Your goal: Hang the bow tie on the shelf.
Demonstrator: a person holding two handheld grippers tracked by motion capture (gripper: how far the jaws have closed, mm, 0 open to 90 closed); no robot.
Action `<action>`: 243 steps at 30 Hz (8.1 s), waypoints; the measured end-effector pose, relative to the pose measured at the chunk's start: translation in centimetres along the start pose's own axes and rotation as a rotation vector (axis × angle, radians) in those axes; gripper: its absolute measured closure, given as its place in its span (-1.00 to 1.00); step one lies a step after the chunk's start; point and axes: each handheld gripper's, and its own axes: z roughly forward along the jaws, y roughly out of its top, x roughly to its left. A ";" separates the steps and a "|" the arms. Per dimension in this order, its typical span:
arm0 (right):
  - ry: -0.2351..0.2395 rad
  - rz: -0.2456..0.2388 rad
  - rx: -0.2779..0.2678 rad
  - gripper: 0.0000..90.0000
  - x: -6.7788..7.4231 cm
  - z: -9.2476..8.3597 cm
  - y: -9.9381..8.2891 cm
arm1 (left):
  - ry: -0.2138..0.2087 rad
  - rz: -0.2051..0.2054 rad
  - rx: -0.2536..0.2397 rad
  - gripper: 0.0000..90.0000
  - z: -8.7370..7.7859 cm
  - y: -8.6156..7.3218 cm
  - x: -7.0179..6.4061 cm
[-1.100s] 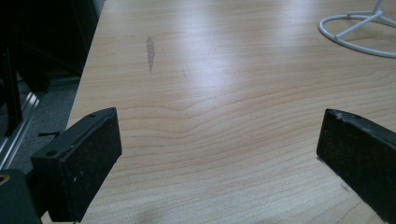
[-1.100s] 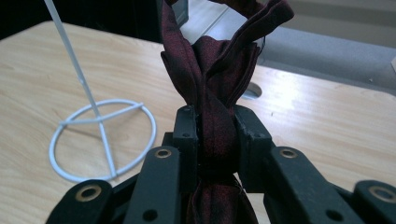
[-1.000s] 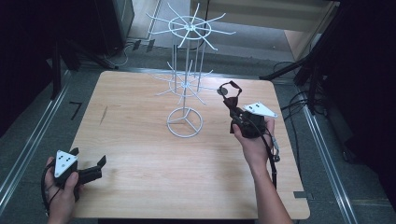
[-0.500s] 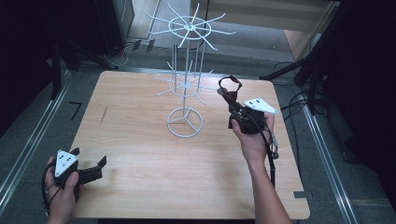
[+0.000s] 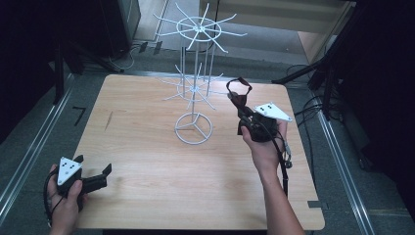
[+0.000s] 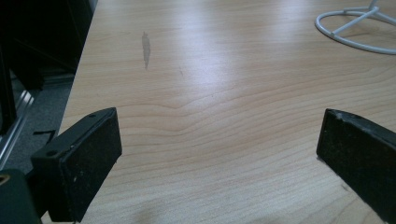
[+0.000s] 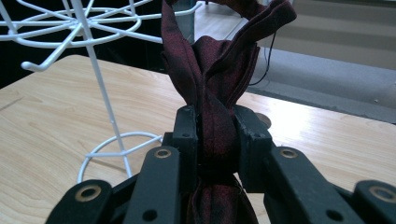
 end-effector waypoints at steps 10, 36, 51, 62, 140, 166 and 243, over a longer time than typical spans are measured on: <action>0.021 -0.014 0.006 0.64 0.6 0.1 -0.1 | -0.001 0.001 0.001 -0.99 0.0 0.0 0.0; 0.059 -0.046 0.041 0.64 2.0 1.4 -1.3 | -0.004 -0.002 0.002 -0.99 0.0 0.0 0.0; 0.064 -0.051 0.067 0.64 2.2 2.2 -2.1 | -0.006 -0.003 0.002 -0.99 0.0 0.0 0.0; 0.072 -0.061 0.100 0.64 2.4 3.2 -3.1 | -0.007 -0.003 0.002 -0.99 0.0 0.0 0.0; 0.073 -0.062 0.208 -0.58 1.7 6.1 -7.3 | -0.007 -0.005 -0.003 -0.99 0.0 0.0 0.1; 0.047 0.004 0.189 -0.62 -2.8 1.2 -8.7 | -0.012 0.007 0.004 -0.99 -0.1 0.0 0.1; -0.155 0.250 0.132 -0.65 -14.0 -13.8 -20.1 | -0.028 -0.028 -0.104 -0.90 -1.2 -0.7 0.0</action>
